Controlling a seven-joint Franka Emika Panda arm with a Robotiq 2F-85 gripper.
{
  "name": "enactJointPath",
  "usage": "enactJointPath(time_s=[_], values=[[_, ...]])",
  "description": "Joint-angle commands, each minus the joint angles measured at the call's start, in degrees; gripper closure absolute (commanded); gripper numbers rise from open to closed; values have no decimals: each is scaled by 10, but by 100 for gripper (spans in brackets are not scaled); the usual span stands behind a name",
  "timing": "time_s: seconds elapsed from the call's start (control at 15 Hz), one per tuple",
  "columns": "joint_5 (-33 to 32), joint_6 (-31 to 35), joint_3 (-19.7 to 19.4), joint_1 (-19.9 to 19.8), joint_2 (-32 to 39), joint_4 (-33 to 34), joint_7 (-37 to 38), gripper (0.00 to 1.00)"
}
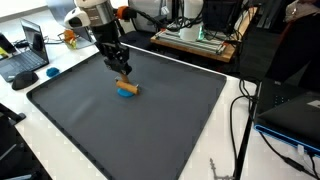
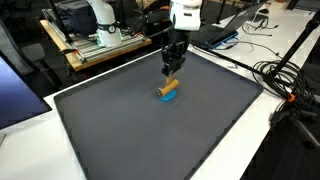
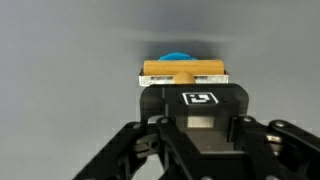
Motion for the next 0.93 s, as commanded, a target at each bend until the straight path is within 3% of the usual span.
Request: enactJointPath(time_s=[0.0,0.87], values=[[7,18,-1,-7,40,20,-19,79],[6,42,0,-7,48,26,-24,79]])
